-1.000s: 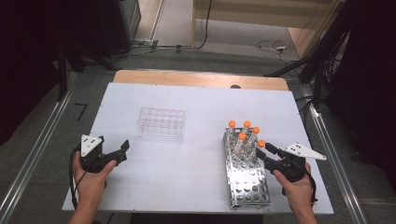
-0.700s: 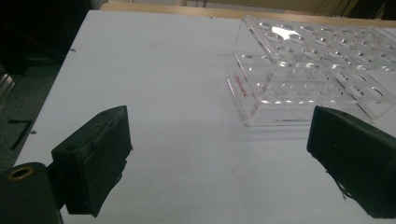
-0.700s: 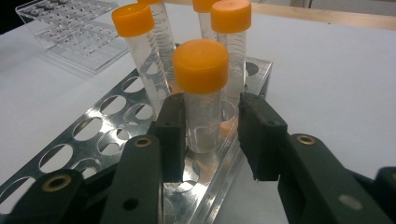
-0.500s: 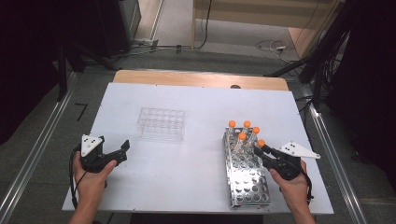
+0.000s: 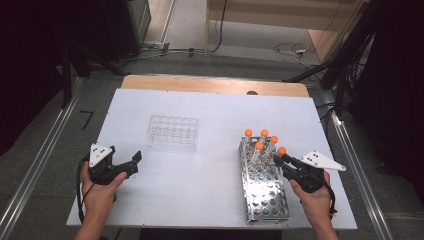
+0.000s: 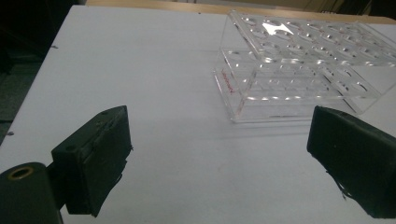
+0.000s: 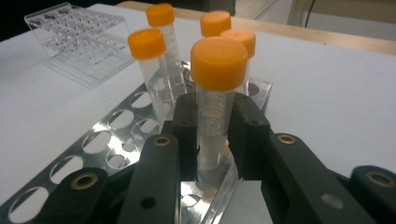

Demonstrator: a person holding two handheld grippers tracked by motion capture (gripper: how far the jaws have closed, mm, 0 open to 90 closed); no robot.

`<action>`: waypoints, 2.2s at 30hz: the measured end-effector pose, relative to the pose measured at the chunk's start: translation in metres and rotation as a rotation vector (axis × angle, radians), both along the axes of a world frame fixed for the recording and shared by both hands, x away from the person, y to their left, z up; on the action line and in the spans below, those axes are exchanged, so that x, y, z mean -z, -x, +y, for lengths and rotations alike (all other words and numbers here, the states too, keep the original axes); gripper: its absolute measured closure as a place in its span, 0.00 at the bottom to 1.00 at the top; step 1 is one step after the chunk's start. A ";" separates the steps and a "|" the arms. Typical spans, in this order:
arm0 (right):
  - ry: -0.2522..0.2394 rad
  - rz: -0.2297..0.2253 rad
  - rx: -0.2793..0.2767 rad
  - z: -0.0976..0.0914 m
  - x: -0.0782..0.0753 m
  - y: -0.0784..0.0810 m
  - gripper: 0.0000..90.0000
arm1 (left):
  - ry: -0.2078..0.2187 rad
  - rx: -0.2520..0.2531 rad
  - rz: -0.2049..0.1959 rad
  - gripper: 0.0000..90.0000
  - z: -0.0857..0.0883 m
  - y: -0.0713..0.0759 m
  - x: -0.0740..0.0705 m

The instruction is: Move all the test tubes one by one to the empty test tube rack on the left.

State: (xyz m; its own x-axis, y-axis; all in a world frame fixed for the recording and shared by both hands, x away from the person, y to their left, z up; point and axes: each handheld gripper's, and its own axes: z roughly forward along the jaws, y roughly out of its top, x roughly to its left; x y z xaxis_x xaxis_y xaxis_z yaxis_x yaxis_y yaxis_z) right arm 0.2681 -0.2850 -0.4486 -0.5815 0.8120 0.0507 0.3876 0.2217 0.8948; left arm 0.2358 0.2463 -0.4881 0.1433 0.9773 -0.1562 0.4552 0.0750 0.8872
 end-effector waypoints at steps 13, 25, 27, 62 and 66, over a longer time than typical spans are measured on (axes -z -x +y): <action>-0.034 -0.065 0.000 -0.006 -0.026 0.008 0.79 | -0.023 0.084 -0.019 0.08 -0.021 -0.009 -0.024; -0.045 -0.104 -0.063 0.008 -0.046 0.021 0.80 | -0.005 0.151 -0.048 0.10 -0.047 -0.011 -0.047; -0.046 -0.100 -0.080 0.014 -0.046 0.023 0.80 | -0.010 0.179 -0.055 0.10 -0.054 -0.010 -0.052; 0.091 0.036 -0.245 0.154 -0.046 -0.004 0.80 | 0.033 0.299 -0.076 0.11 -0.120 -0.047 -0.086; 0.112 0.037 -0.234 0.161 -0.044 -0.008 0.80 | 0.051 0.321 -0.076 0.11 -0.121 -0.043 -0.088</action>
